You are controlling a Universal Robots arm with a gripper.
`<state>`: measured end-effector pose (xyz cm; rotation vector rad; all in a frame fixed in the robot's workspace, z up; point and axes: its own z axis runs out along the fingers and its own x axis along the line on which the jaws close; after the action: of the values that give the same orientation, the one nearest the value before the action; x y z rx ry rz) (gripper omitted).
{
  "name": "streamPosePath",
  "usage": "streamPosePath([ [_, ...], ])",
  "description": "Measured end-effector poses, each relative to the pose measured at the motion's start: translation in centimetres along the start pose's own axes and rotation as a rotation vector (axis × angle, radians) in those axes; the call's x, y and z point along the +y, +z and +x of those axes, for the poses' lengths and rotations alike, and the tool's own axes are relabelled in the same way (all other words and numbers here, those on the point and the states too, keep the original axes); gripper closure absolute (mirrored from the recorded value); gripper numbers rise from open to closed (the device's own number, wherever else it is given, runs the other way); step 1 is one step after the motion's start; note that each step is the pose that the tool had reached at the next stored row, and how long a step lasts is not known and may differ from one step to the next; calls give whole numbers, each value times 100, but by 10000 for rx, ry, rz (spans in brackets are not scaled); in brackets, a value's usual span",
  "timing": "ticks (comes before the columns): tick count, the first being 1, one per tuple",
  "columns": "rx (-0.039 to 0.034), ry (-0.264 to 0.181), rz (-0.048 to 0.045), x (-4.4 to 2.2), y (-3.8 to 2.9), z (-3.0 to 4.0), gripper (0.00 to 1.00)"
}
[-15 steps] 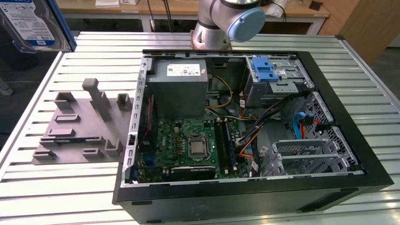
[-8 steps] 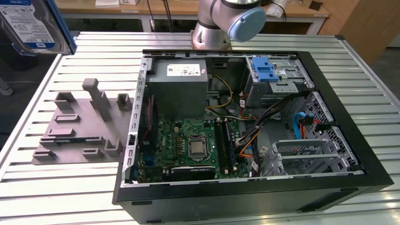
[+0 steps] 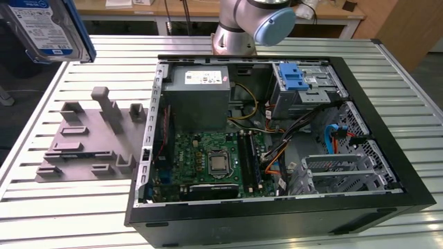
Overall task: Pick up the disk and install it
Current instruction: 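Pick up the disk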
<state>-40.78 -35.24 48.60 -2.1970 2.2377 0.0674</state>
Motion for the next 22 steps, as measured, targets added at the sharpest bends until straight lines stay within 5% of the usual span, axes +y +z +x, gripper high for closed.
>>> streamPosePath([
  [9, -1, 0, 1, -77, -6, 133, 64],
  [22, 0, 0, 1, -277, -18, 310, 64],
])
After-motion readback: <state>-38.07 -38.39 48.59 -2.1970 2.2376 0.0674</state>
